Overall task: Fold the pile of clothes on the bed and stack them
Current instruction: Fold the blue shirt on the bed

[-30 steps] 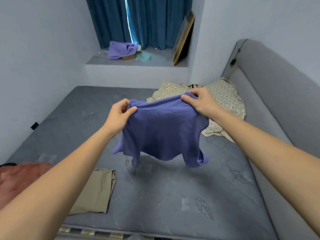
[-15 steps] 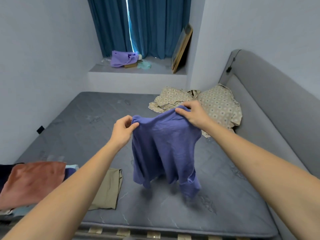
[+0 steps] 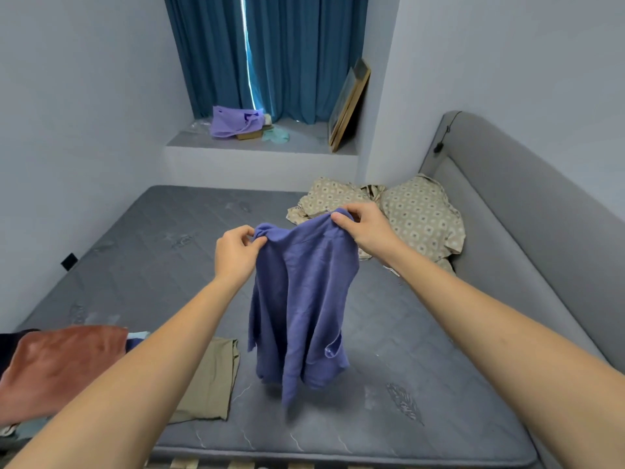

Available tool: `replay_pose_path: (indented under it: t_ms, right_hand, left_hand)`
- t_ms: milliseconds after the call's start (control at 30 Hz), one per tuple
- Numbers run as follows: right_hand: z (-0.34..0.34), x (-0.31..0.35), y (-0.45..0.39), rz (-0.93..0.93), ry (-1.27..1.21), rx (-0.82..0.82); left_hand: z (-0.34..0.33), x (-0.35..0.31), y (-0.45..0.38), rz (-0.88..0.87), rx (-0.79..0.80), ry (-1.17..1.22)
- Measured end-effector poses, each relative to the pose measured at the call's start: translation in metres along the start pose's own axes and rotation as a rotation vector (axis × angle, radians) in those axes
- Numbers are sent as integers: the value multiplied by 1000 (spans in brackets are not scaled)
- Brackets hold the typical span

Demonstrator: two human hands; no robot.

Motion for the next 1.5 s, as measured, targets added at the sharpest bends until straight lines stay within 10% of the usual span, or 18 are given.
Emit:
replay_pose_path:
  t_ms: [500,1200,1500]
  right_hand:
    - [-28,44,-22,-112,-173,-203]
    - [41,15,-10,-342,-335,-418]
    - [57,-4,-6,-197,-326,-73]
  left_hand:
    - [-28,-53,68,-188,116,322]
    - [-69,-28,83,-11,189,405]
    - [-44,-32,65,-64,239,398]
Point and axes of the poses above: each hand's wrist, its own y-axis away from the middle knuckle, its own z-axis out of the back of the hand, x = y × z, the point moved 1 cm from there along -y, towards the middle knuckle, and after that the axes turned 4 degrees about -x, right-handed, at the moved point
